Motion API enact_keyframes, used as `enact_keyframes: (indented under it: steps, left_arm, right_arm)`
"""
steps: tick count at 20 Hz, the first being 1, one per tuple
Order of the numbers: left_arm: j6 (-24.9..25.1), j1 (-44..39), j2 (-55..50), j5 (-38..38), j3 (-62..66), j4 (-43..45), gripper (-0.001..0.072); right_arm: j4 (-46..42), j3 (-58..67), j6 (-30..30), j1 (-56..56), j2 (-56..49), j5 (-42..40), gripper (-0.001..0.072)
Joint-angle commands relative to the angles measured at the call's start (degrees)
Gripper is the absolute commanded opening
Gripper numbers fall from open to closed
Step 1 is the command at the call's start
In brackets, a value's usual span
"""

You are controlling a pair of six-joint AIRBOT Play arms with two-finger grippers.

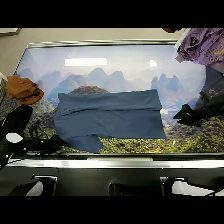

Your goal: Fold the clothes and pants, and hang the long-sleeved shirts on hangers.

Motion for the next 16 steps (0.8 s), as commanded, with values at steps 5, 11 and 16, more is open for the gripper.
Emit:
enact_keyframes:
  steps: [5,11,16]
  left_arm:
    - [-0.79,-9.53,-2.08,6.64,-1.97,-6.25,0.0406]
    - [-0.96,-14.97,-7.69,8.59,-1.99,-9.64,0.0082]
    - [-1.01,-15.02,-7.56,8.50,-1.86,-9.66,0.0017]
  right_arm:
    - [0.24,-0.37,-0.24,0.52,0.17,0.94,0.0347]
    - [-3.02,-0.76,-0.24,0.50,0.17,0.96,0.0347]
    - [0.79,-8.85,-3.61,0.52,0.17,0.92,0.0349]
